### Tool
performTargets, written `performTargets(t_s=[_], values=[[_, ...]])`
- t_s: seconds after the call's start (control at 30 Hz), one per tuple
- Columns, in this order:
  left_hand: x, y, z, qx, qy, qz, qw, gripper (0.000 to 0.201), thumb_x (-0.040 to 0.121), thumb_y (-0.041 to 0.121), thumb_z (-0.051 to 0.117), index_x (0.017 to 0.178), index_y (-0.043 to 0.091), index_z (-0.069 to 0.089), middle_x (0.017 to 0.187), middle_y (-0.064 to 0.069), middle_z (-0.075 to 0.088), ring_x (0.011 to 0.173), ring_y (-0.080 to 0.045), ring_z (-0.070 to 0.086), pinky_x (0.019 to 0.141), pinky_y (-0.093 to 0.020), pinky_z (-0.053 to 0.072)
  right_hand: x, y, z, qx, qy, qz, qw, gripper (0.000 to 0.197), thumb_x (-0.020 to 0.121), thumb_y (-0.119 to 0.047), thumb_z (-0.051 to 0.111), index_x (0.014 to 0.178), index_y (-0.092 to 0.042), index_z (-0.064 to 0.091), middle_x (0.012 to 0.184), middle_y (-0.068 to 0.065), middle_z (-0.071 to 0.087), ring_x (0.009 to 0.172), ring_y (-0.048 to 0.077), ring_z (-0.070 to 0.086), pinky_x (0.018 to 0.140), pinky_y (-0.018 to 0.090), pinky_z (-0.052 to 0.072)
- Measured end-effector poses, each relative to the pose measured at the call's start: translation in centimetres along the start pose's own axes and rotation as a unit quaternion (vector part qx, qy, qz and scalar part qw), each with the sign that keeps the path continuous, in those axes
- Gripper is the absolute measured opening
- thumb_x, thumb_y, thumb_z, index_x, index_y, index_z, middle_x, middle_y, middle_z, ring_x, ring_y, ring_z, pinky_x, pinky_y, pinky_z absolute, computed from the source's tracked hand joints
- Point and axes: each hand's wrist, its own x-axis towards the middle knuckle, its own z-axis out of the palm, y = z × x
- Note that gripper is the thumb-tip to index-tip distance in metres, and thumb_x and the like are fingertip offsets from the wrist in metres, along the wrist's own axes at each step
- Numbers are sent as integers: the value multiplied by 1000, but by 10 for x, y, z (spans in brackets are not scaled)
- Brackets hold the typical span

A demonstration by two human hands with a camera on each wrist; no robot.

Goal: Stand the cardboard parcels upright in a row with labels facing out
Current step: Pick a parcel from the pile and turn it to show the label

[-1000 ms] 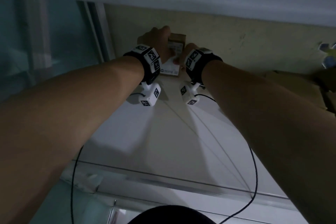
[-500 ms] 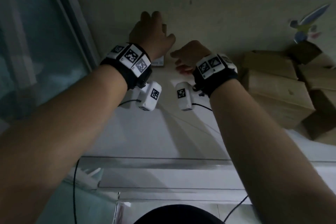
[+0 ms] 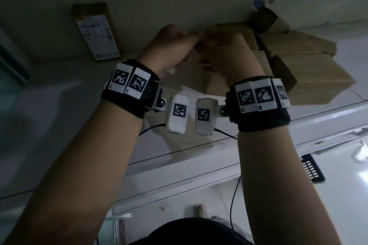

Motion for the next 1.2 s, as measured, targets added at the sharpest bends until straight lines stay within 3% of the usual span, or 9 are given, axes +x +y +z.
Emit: performTargets(t_s=[0.1,0.17,0.27,0.4,0.6,0.77,0.93,1.07,1.2], values=[[-2,5,18,-35,-24,3,999,37,86,54,65,100,21,60,92,-10,61,82,-22,62,74,-37,45,-16,12,-23,16,59,-20,998,21,100,-25,69,119,-17,73,99,2,76,89,22,78,81,43,67],[-4,4,27,-35,-31,-2,999,33,95,53,66,106,23,56,100,-6,58,91,-20,60,79,-37,49,-23,19,-33,45,89,-33,995,34,100,-27,68,132,-16,69,112,1,77,95,16,77,79,34,67],[-6,-1,38,-28,-40,-26,998,43,98,55,65,116,16,65,119,0,69,114,-24,67,102,-43,56,-33,28,-44,64,131,-48,988,37,100,-26,66,136,-14,67,115,1,77,94,12,77,80,29,65],[-9,-8,45,0,-26,-50,998,61,96,59,64,139,15,58,134,-3,65,126,-25,63,91,-37,49,-38,32,-50,70,165,-64,982,30,98,-22,64,126,-14,72,102,0,80,90,12,77,84,36,65],[-14,-19,49,2,-9,-72,997,90,92,64,68,160,15,37,151,-7,56,136,-26,58,109,-40,49,-41,36,-50,67,178,-36,981,37,93,-30,64,127,-20,74,115,-8,77,106,3,71,98,38,61],[-18,-28,51,26,-11,-51,998,125,59,79,72,163,19,33,145,-7,61,130,-26,64,114,-47,52,-36,44,-50,46,166,55,984,75,70,-56,59,143,-40,49,142,-3,58,136,28,53,112,59,45],[-17,-38,40,-9,-4,-56,998,101,85,57,81,164,12,36,154,-10,55,135,-22,60,117,-43,50,-36,41,-47,89,116,105,984,102,71,-54,66,161,-33,25,157,6,44,140,33,47,113,57,45],[-26,-45,22,-41,48,-41,997,87,74,48,92,146,11,61,139,-9,70,122,-16,70,112,-37,54,-38,43,-42,107,83,148,980,123,64,-58,68,167,-35,6,165,4,38,144,33,47,113,55,45],[-48,-44,5,-63,111,20,992,57,64,49,99,109,23,76,110,3,81,107,-11,77,102,-37,62,-39,47,-39,164,32,141,976,83,89,-38,73,161,-31,33,139,1,62,117,21,67,79,29,54]])
